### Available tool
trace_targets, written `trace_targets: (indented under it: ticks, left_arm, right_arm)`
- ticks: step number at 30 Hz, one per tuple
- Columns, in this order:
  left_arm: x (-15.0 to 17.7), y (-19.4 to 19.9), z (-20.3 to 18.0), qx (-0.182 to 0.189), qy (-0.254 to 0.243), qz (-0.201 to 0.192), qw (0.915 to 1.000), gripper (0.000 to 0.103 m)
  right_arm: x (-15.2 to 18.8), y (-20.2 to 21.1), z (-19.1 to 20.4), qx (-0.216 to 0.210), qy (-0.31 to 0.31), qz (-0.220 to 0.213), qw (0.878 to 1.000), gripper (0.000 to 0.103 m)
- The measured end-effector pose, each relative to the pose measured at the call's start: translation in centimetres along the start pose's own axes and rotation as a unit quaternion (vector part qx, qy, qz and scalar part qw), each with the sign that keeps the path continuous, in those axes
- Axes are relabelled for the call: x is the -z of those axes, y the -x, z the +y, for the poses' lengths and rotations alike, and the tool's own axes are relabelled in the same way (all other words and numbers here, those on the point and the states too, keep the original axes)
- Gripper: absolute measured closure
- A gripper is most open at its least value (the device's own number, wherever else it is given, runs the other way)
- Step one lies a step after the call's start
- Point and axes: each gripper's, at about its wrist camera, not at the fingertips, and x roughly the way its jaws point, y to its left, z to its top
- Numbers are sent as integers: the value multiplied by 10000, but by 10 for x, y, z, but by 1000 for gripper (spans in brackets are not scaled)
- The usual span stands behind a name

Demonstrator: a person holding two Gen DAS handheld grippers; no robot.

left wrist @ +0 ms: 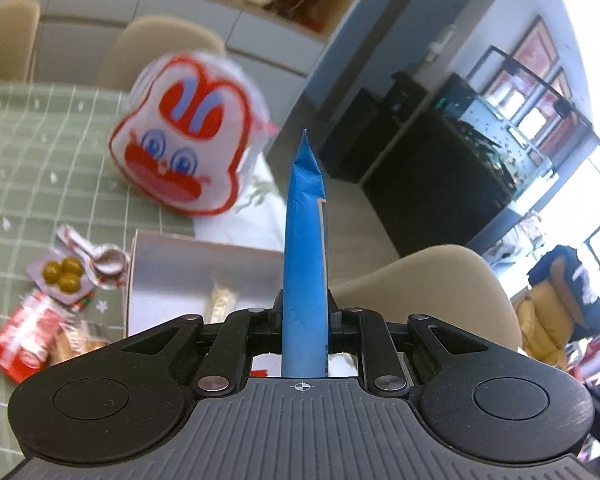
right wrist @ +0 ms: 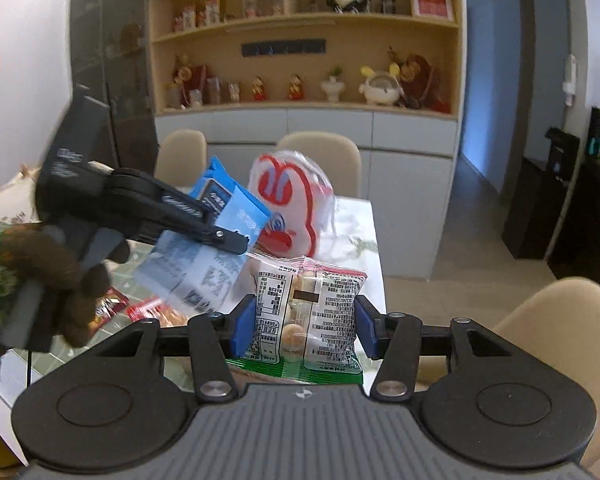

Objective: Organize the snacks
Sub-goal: 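Carry both packets over the pink box and open both tools to drop them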

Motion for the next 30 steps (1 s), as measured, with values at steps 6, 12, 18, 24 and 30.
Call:
trace_targets:
  ticks: [6,12,18,24,30]
  left_arm:
    - [11,-54,64,-159,501,334,9981,82]
    - [25,-20,103,-29,893,-4,9960,81]
    - [77,35,115,-354,705,131,9968,81]
    - [144,66,126,-567,705,568,9943,81]
    - [174,93,152,-1029,1171,518,9864,81]
  right_arm:
    - [9,-36,4,246,-185,456,9985,52]
    - [14,-74,10,264,-238,819,9960,52]
    - [21,-140,25,104,-369,1373,9898,52]
    - [27,-202,52,-42,-194,1716,9850,52]
    - [42,-241,66,74,-51,2079,9781,51]
